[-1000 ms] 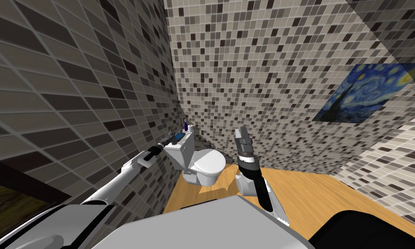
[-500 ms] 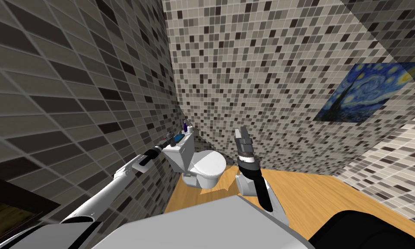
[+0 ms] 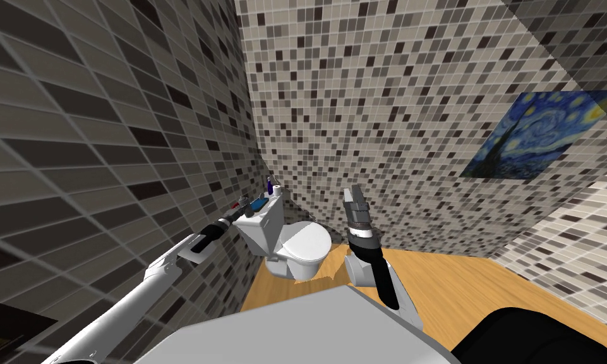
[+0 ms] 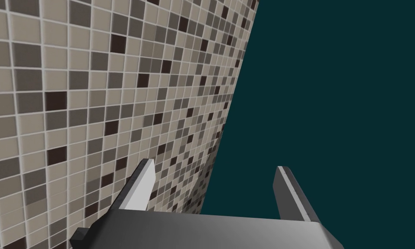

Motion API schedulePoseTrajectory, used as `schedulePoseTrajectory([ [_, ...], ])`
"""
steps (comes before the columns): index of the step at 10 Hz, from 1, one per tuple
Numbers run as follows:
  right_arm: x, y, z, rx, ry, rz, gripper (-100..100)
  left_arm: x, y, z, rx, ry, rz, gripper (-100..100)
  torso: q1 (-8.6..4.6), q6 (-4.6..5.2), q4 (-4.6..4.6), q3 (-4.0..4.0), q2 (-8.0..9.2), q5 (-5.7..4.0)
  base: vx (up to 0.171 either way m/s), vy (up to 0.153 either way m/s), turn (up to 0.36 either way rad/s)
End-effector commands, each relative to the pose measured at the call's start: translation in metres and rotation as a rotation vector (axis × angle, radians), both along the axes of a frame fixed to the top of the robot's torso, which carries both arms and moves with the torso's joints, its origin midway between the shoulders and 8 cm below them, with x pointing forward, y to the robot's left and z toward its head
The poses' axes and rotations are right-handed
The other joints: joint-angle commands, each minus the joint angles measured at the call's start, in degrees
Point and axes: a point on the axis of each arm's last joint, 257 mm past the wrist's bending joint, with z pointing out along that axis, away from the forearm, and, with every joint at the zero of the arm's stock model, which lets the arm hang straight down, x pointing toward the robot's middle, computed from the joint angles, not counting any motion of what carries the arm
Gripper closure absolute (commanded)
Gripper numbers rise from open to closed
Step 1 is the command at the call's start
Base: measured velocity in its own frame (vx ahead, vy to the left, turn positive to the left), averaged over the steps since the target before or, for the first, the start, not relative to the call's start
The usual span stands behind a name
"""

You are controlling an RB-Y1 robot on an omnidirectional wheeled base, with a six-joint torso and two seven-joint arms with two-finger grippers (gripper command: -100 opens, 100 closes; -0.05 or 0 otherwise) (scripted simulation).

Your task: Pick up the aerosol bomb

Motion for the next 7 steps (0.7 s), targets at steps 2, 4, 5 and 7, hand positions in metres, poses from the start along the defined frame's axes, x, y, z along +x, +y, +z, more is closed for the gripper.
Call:
schedulePoseTrajectory([
  [2, 0.000, 0.000, 0.000, 0.000, 0.000, 0.000, 0, -0.020, 0.001, -0.012, -0.003, 0.016, 0.004, 100, -0.01, 0.04, -0.06, -0.08, -0.10, 0.03, 0.071, -0.003, 0.005],
  [4, 0.000, 0.000, 0.000, 0.000, 0.000, 0.000, 0, -0.031, 0.012, -0.003, 0.001, 0.006, 0.022, 100, -0.03, 0.12, -0.18, -0.10, -0.01, 0.12, 0.046, -0.003, -0.015],
  [5, 0.000, 0.000, 0.000, 0.000, 0.000, 0.000, 0, -0.040, 0.007, -0.006, 0.001, 0.007, 0.011, 100, -0.03, 0.07, -0.18, -0.16, -0.14, 0.10, 0.102, -0.010, 0.002],
  [7, 0.000, 0.000, 0.000, 0.000, 0.000, 0.000, 0, -0.049, -0.004, 0.000, -0.001, -0.007, -0.011, 100, -0.04, 0.11, -0.26, -0.22, -0.16, 0.15, 0.032, -0.002, 0.007],
])
